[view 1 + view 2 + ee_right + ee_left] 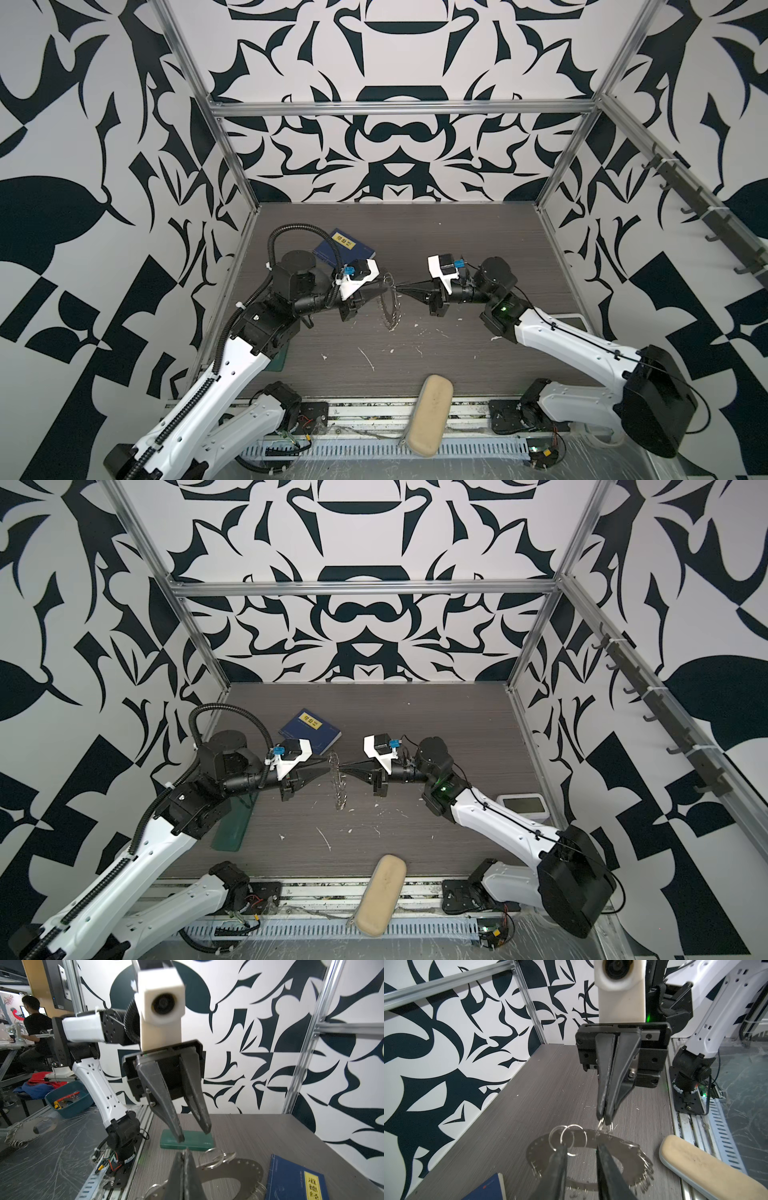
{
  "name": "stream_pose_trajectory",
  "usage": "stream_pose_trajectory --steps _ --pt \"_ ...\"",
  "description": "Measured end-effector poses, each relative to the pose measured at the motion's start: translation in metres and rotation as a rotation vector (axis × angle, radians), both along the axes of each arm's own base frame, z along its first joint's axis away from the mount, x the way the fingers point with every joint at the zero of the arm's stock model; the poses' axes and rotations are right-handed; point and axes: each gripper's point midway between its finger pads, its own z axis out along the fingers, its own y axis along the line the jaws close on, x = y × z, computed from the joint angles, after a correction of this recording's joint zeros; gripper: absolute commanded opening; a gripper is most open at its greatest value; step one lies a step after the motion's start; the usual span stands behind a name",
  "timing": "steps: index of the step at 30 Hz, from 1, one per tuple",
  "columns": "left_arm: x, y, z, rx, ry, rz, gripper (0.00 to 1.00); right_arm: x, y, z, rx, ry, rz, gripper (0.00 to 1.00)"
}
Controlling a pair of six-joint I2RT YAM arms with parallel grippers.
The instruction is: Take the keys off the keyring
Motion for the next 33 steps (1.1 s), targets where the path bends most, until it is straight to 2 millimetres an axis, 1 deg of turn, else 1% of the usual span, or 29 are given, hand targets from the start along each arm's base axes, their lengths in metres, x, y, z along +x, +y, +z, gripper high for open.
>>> stream_pose_trajectory --steps 3,5,12,17,21,27,28,30,31,33 --pt "-0.002 -0.003 0.006 -0.028 0.003 -0.023 0.25 -0.001 -0.001 0.013 0.052 -0.018 0.004 0.0" --pt "-0.004 -0.005 0.008 -0.039 0.007 -0.038 0.25 0.0 0.0 0.016 0.072 -0.019 0.008 0.0" --pt "-0.004 -0.011 0.008 -0.059 0.033 -0.075 0.19 0.004 0.003 0.015 0.093 0.009 0.023 0.0" --pt "-0.002 -0.013 0.009 -0.069 0.039 -0.082 0.13 0.003 0.003 0.016 0.099 0.018 0.036 0.0" --pt "-0.003 -0.013 0.009 -0.07 0.048 -0.088 0.0 0.002 0.003 0.016 0.101 0.017 0.045 0.0" --pt "-0.003 -0.013 0.008 -0.066 0.046 -0.089 0.0 0.002 0.003 0.015 0.097 0.018 0.05 0.0" --pt "-0.003 -0.013 0.007 -0.063 0.045 -0.087 0.0 0.002 0.003 0.014 0.093 0.019 0.048 0.08" --pt "-0.002 -0.012 0.005 -0.047 0.039 -0.084 0.0 0.004 0.002 0.012 0.077 0.025 0.032 0.37" --pt "-0.002 -0.011 0.003 -0.035 0.037 -0.079 0.0 0.004 0.002 0.011 0.065 0.032 0.023 0.45" --pt "-0.001 -0.009 0.001 -0.001 0.032 -0.065 0.0 0.004 -0.003 0.011 0.042 0.025 -0.008 0.48"
